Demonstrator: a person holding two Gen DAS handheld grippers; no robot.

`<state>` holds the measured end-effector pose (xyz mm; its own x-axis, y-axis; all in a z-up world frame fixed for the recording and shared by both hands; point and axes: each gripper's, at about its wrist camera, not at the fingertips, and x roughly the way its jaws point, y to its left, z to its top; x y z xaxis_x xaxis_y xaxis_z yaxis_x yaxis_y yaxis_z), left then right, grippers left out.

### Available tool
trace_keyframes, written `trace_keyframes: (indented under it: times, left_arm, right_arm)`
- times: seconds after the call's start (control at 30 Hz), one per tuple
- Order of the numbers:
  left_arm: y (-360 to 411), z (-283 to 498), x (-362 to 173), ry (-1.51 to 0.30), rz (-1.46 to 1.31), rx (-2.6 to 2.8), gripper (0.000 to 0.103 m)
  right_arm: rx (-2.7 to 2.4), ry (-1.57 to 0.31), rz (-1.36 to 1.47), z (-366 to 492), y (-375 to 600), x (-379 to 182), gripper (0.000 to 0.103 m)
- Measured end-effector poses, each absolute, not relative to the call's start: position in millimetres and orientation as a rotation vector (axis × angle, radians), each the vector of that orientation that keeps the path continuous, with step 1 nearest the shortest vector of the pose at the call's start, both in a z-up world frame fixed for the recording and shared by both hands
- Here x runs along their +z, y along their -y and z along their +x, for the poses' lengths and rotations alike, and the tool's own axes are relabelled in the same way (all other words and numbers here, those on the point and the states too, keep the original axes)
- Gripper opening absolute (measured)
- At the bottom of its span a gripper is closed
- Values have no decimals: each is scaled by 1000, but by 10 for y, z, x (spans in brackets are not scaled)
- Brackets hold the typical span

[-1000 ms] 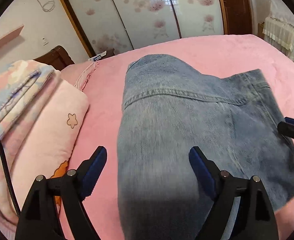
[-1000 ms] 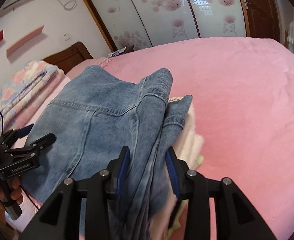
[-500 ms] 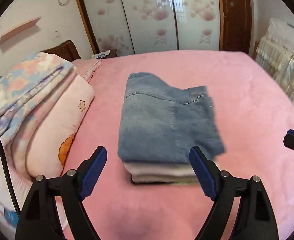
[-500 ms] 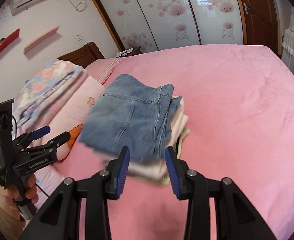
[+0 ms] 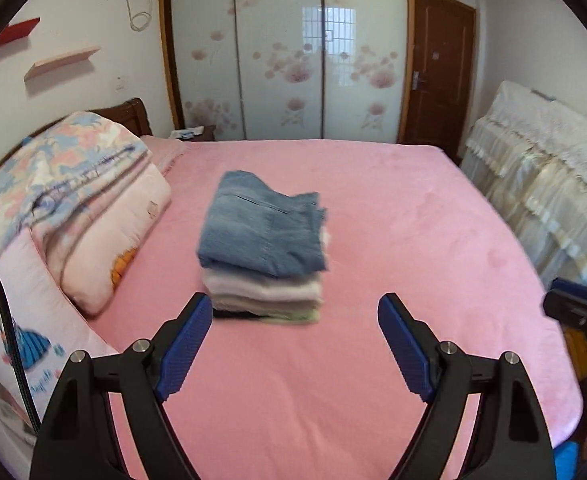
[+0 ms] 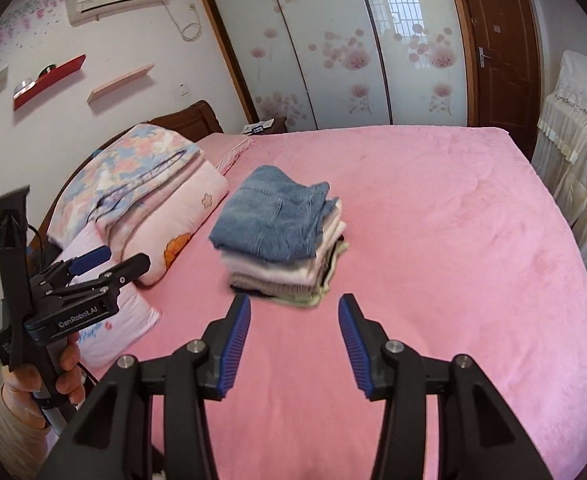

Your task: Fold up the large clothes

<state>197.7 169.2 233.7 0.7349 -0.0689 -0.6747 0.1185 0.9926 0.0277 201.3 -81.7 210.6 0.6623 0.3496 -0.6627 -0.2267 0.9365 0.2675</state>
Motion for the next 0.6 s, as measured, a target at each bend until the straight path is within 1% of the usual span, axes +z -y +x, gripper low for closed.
trace_keyframes:
  times: [0.17, 0.33, 0.6]
  left_arm:
    - [-1321, 1357, 2280, -738, 79, -142, 84]
    - [-1004, 820, 2092, -744, 70, -164, 84]
    - [-615, 258, 1478, -778, 90, -165, 84]
  right_arm:
    - [326, -799, 147, 1486, 1016, 1987, 46]
    - [295, -816, 151, 1045, 1260, 1743, 46]
    - [213, -824, 147, 490, 1479, 1219, 46]
